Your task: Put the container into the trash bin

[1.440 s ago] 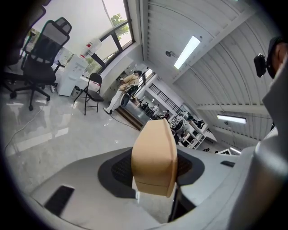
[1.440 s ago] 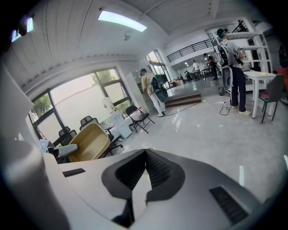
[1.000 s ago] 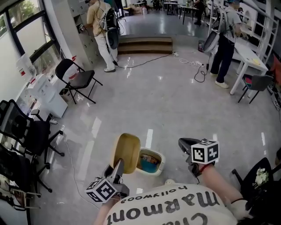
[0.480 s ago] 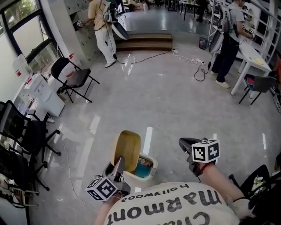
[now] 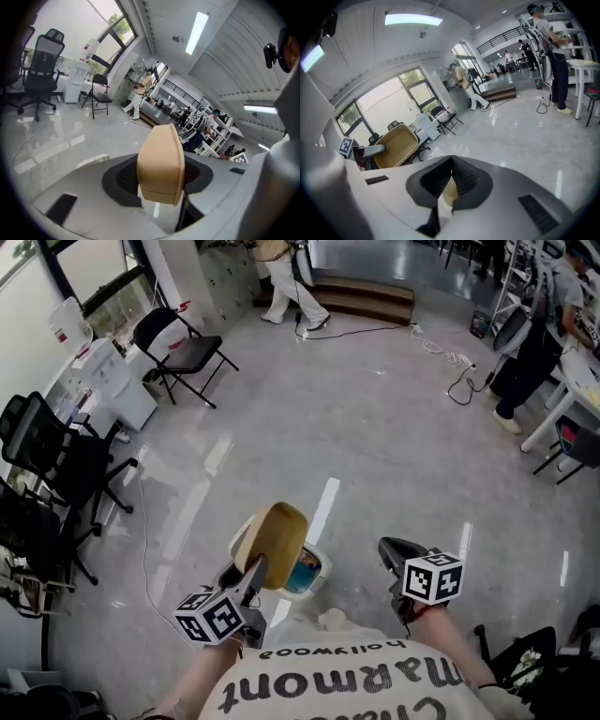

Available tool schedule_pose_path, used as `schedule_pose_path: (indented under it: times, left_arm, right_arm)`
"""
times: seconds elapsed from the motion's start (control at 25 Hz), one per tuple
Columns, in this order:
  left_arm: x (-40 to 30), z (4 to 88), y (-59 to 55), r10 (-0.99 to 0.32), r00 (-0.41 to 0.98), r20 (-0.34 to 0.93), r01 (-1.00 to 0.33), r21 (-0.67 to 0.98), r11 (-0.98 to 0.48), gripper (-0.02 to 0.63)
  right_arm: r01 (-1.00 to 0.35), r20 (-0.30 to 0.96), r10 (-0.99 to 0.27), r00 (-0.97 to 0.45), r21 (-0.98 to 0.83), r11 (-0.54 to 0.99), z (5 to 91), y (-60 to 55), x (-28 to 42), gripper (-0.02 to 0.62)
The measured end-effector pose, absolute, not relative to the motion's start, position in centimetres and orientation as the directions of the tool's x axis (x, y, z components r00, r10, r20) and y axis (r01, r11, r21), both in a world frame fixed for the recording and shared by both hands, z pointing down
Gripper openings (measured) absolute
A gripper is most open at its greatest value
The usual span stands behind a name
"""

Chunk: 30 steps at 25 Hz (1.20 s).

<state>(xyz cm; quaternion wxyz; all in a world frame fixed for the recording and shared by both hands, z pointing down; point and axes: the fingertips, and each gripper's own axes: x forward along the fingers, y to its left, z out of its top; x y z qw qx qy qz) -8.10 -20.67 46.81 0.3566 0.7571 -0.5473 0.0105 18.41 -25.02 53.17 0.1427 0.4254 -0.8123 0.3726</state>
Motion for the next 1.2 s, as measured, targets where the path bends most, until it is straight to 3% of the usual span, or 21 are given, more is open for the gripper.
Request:
schedule_pose_path:
  times: [0.56, 1.2]
  left_arm:
    - [-10.5, 53.2, -18.6, -0.709, 0.411, 0.573, -0.852, 0.518, -0.075, 0.199]
    - [-12.8, 70.2, -20.1, -0.503, 0.434, 0.747, -0.889, 0.445, -0.107, 0.198]
  right_arm:
    - [-0.746, 0.602, -0.461, -0.652, -0.618, 0.249, 61.6, -22.8, 11.7, 0.003]
    - [-0.764, 0.657, -0.431, -0.619, -0.632, 0.134, 74.1, -23.0, 6.4, 0.003]
